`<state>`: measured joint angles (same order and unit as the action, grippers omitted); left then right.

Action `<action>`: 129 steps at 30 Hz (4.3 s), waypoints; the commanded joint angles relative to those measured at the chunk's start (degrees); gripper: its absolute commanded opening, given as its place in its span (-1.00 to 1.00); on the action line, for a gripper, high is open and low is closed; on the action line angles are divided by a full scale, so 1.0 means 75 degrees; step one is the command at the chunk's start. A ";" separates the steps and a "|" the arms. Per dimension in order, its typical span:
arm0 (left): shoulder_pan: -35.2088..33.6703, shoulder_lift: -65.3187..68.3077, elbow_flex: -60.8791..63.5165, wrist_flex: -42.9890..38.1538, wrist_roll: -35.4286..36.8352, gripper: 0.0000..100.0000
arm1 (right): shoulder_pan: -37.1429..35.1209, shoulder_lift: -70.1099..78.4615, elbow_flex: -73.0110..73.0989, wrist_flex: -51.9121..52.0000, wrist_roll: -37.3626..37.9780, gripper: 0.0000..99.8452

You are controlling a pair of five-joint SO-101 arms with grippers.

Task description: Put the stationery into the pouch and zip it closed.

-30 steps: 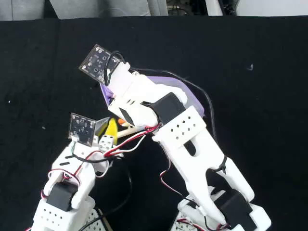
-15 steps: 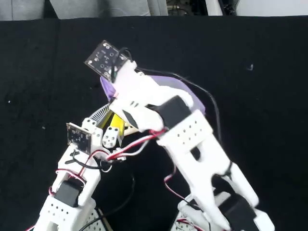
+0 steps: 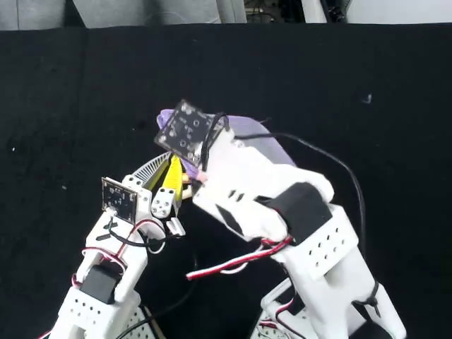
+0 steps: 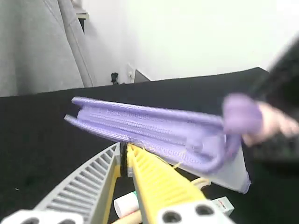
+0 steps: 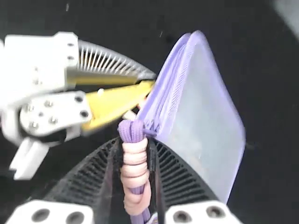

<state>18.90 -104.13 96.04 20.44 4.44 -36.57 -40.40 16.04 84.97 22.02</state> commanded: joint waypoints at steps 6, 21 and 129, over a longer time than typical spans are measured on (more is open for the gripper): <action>-0.0252 -0.0059 0.0170 0.0469 0.0047 -0.93 | 0.1418 -0.0709 0.0557 0.0727 0.0703 -0.98; -0.2678 -0.0070 0.0170 0.0023 0.0047 -0.92 | 0.4771 -0.0721 0.2608 0.0188 0.2473 -0.98; 0.0990 1.6903 -0.9875 -0.3798 0.0059 -0.93 | 1.1065 -0.0744 0.5644 -0.0422 0.8393 -0.98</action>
<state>25.32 17.89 29.76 -6.81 4.44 48.09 -44.26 57.89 81.63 84.44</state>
